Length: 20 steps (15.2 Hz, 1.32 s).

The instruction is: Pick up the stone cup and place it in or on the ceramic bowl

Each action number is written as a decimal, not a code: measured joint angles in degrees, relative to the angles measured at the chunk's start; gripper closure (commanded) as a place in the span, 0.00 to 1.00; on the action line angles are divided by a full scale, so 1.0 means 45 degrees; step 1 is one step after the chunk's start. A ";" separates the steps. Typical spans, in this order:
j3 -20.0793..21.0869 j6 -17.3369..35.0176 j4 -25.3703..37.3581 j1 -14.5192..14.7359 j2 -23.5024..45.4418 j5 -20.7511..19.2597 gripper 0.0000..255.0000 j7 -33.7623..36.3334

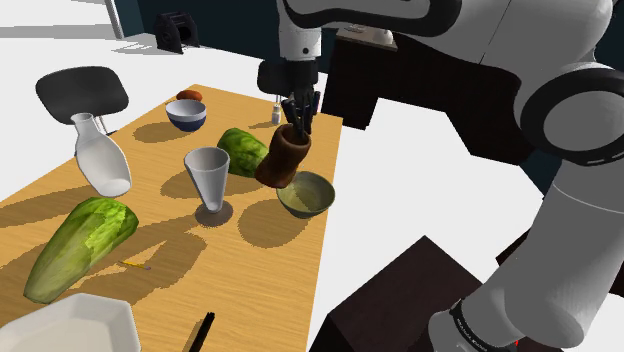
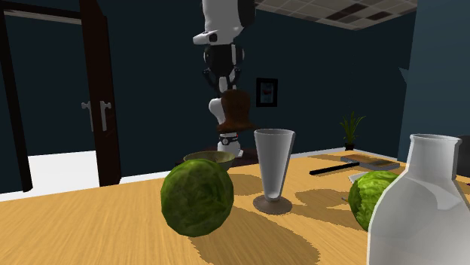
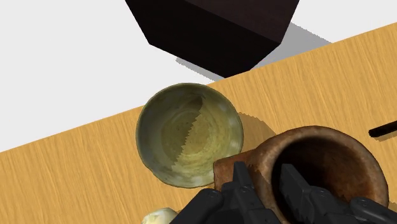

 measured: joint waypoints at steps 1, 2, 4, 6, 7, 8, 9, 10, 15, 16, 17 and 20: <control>-0.0080 -0.0067 -0.0090 -0.0158 -0.0155 -0.0006 1.00 -0.0234; -0.0152 -0.0276 0.0018 -0.0290 -0.0251 -0.0018 1.00 -0.0441; -0.0349 -0.0386 -0.0274 -0.0656 -0.0647 -0.0028 1.00 -0.0990; -0.0539 -0.0552 -0.0383 -0.0974 -0.0915 -0.0065 1.00 -0.1501; -0.0647 -0.0670 -0.0441 -0.1149 -0.1088 -0.0084 1.00 -0.1782; -0.0770 -0.0785 -0.0449 -0.1338 -0.1214 -0.0120 1.00 -0.2094; -0.0813 -0.0763 -0.0546 -0.1402 -0.1290 -0.0124 1.00 -0.2196; -0.0838 -0.0667 -0.0703 -0.1443 -0.1347 -0.0126 1.00 -0.2271; -0.0866 0.0149 -0.1776 -0.1500 -0.1594 -0.0100 1.00 -0.2356; -0.0873 0.0332 -0.1942 -0.1509 -0.1577 -0.0105 1.00 -0.2374; -0.0879 0.0515 -0.2128 -0.1517 -0.1578 -0.0109 1.00 -0.2385; -0.0879 0.1069 -0.2787 -0.1524 -0.1688 -0.0091 1.00 -0.2387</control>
